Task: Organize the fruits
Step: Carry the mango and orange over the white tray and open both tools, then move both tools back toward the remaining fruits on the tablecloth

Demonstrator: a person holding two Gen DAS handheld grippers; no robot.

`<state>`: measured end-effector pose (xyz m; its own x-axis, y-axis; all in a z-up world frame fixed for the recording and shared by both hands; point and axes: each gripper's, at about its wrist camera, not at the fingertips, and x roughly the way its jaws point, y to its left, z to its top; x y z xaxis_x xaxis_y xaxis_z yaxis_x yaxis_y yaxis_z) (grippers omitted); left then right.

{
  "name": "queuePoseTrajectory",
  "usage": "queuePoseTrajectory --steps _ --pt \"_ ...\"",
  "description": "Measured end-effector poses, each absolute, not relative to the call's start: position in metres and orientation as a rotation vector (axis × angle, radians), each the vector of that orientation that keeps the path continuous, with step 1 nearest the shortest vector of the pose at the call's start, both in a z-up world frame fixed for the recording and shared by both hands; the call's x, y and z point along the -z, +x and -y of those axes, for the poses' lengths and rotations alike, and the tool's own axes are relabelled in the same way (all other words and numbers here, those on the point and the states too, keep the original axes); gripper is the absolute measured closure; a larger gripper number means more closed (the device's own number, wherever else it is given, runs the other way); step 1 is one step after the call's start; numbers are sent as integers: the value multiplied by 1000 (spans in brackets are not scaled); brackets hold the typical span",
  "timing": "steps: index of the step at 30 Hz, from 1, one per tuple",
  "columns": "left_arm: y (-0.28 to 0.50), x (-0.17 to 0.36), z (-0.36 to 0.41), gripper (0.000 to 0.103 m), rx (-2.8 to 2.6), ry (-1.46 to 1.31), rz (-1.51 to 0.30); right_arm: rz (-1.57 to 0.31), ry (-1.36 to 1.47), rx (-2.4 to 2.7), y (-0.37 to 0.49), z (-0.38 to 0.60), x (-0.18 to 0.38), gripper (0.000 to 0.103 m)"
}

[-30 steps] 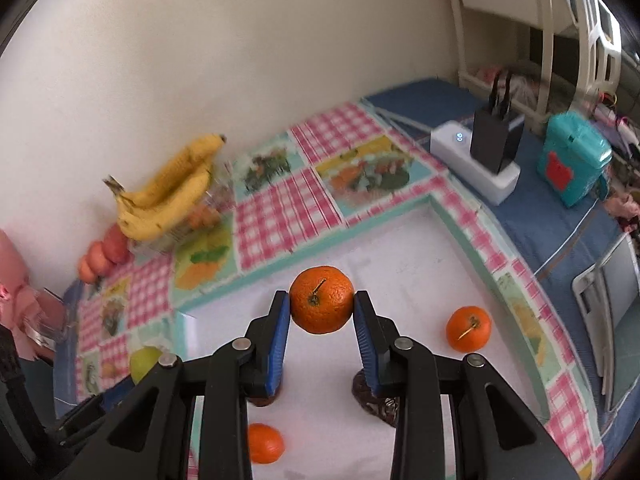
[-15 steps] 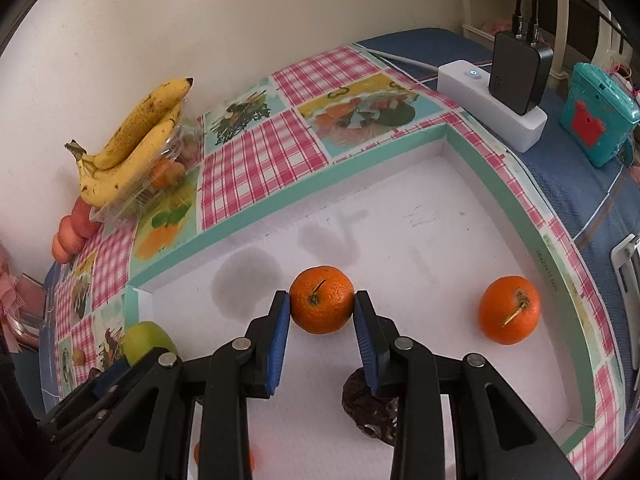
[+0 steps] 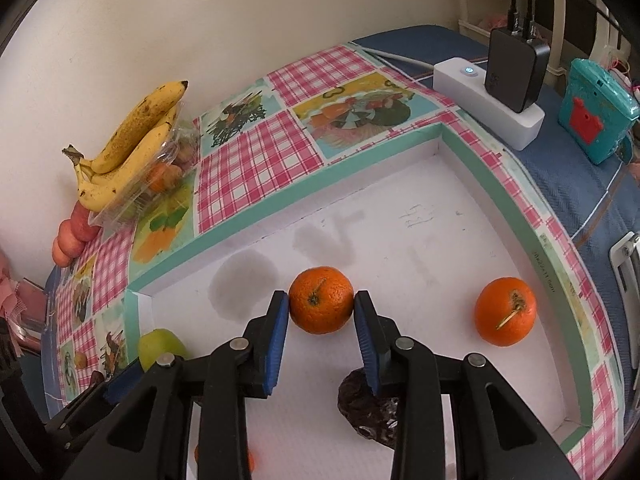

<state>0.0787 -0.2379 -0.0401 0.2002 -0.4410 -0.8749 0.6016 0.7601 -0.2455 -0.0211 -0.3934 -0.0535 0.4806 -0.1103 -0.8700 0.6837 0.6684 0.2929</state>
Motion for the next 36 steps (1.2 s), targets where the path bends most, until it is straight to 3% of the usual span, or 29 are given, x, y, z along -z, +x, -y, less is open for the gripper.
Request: queuePoseTrajectory --steps 3,7,9,13,17,36 --pt "77 30 237 49 737 180 -1136 -952 695 541 -23 395 52 55" --pt "79 14 232 46 711 188 -1120 -960 681 562 -26 397 42 49" --pt "82 6 225 34 685 188 -1118 -964 666 576 -27 397 35 34" --pt "89 -5 211 21 579 203 -1122 -966 643 583 -29 396 23 30" --pt "96 -8 191 2 491 193 -1102 -977 600 588 -32 393 14 10" --pt "92 -49 99 0 356 181 -980 -897 569 475 -41 356 -38 10"
